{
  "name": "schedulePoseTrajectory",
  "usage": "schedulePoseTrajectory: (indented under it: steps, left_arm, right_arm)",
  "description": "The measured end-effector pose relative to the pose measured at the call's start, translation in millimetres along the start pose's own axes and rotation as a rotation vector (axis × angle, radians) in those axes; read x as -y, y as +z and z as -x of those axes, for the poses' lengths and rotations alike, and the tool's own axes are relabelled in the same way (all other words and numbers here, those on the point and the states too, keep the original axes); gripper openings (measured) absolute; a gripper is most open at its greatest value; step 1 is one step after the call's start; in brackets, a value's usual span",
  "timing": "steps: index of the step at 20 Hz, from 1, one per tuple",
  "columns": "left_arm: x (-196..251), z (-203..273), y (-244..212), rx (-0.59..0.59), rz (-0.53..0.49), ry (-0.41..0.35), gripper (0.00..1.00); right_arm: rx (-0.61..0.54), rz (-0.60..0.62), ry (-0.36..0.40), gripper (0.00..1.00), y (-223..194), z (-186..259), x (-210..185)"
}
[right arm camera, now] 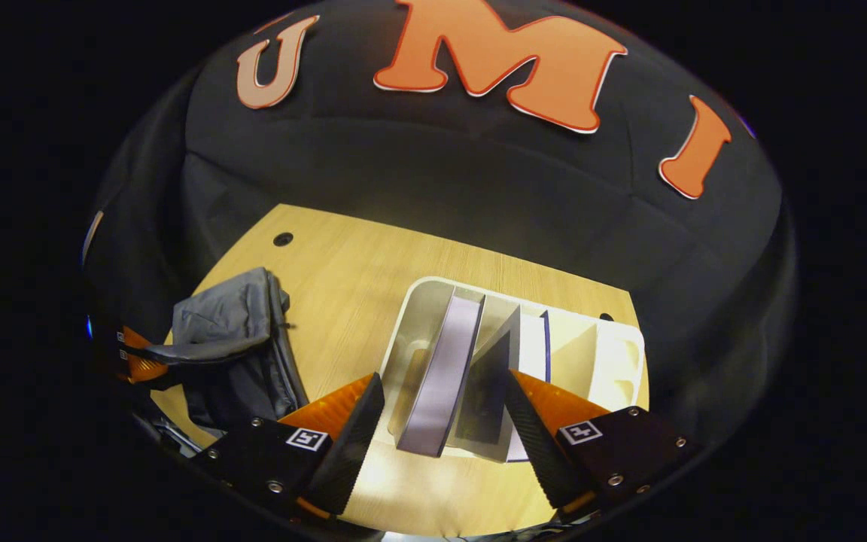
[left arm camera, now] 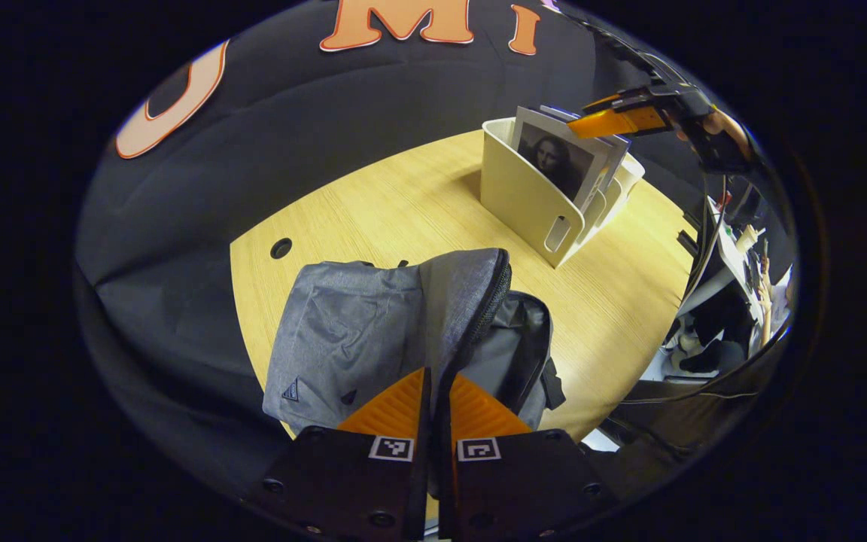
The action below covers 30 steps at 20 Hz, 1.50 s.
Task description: Open the schoolbag, grab two books from the bookshelf and put them into the schoolbag.
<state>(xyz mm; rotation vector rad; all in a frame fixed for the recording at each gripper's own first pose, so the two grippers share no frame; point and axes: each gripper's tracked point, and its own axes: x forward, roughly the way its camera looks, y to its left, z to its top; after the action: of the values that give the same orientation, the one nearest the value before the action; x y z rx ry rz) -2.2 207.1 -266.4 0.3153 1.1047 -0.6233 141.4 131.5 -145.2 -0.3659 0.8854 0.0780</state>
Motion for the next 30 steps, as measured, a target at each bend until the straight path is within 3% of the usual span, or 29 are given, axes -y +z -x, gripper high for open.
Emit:
schedulePoseTrajectory:
  steps: [8, 12, 14, 23, 28, 30]
  left_arm:
    - [-1.3, -4.1, -5.2, -0.082, -0.020, -0.038, 0.07]
    - [0.6, -5.2, -8.4, -0.091, -0.047, -0.034, 0.07]
    - [1.9, -7.5, -11.0, -0.098, -0.042, -0.038, 0.07]
    - [6.8, -15.0, -7.7, -0.116, -0.028, -0.069, 0.07]
    - [13.5, -14.0, 27.1, -0.073, -0.043, -0.084, 0.07]
    - [16.1, -15.2, 20.7, -0.096, -0.045, -0.100, 0.06]
  right_arm:
    - [-0.287, -0.116, 0.035, 0.72, -21.1, -49.4, -12.0]
    - [-0.382, -0.182, 0.023, 0.46, -38.7, -65.2, -19.2]
    - [-0.405, -0.216, 0.044, 0.41, -38.4, -62.9, -24.6]
    - [-0.303, -0.367, 0.077, 0.39, -21.5, 16.9, 3.8]
    - [-0.198, -0.448, 0.102, 0.38, -14.8, 82.5, 29.0]
    - [-0.146, -0.488, 0.109, 0.37, -18.3, 109.0, 39.4]
